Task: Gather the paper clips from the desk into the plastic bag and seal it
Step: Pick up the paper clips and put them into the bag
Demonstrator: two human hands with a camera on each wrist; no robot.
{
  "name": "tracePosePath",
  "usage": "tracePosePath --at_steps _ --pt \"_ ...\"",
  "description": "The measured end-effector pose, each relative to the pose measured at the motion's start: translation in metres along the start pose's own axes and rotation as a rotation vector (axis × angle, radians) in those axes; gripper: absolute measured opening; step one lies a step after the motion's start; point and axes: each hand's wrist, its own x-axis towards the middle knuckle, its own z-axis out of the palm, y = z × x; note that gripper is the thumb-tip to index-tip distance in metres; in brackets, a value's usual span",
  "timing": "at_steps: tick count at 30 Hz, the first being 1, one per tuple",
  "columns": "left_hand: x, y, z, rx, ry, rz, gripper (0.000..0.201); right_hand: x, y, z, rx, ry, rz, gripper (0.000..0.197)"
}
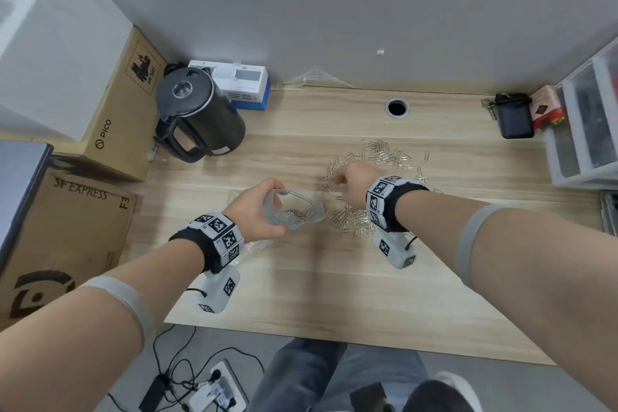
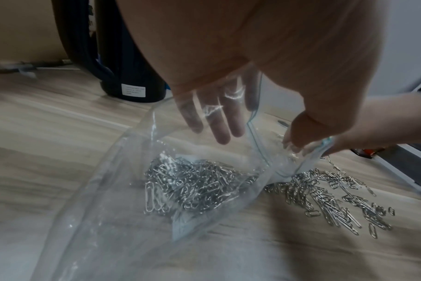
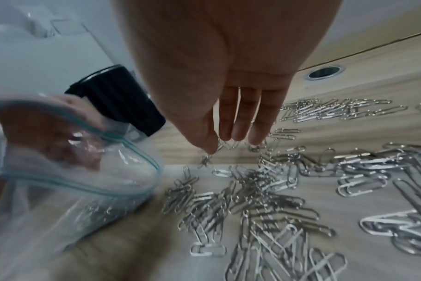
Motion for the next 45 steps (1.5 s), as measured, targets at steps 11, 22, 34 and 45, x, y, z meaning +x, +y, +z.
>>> tracePosePath --at_steps 11,22,34,45 --pt "-0.024 -0.026 -0.021 -0.018 0.049 -0.078 0.065 0.016 -0.035 0.034 -0.198 -0.015 -0.278 0.054" --pt "-0.013 -0.025 -0.013 0.066 0.024 -0.148 0.070 0.016 -0.022 0.036 -0.323 -0.069 -0.259 0.022" --pt "0.032 0.026 -0.023 0.176 -0.041 -0.128 0.074 0.027 0.040 -0.036 -0.231 0.059 -0.120 0.028" --pt "0.038 0.020 -0.016 0.157 -0.100 -0.191 0.083 0.058 0.008 -0.010 -0.305 -0.083 -0.337 0.046"
